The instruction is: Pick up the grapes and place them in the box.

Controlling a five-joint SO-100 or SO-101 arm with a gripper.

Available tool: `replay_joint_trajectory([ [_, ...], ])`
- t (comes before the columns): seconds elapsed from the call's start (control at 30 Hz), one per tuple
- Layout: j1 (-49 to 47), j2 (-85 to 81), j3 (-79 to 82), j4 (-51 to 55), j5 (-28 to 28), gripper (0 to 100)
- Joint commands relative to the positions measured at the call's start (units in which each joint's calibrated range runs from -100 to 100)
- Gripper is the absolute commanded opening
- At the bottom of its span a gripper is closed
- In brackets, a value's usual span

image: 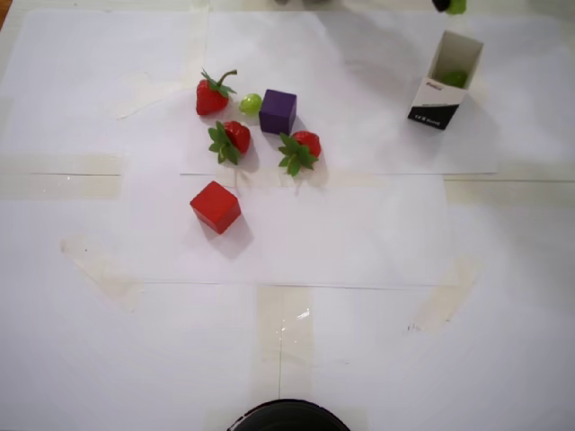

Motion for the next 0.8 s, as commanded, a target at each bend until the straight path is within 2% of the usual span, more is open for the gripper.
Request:
replay_joint_trajectory([
  [0.0, -1.32, -4.23, 5.81, -8.24, -0.59, 9],
  [0.17, -0.36, -3.89, 7.27, -11.83, 0.05, 11],
  [0.33, -0.36, -3.72, 7.54, -13.96, 1.03, 24],
  [0.47, 0.6, -4.15, 7.27, -13.63, 1.37, 25],
  [0.6, 5.74, -4.49, 4.45, -8.57, 3.86, 25],
  [0.77, 19.35, -3.89, 3.54, -6.44, 10.7, 25],
])
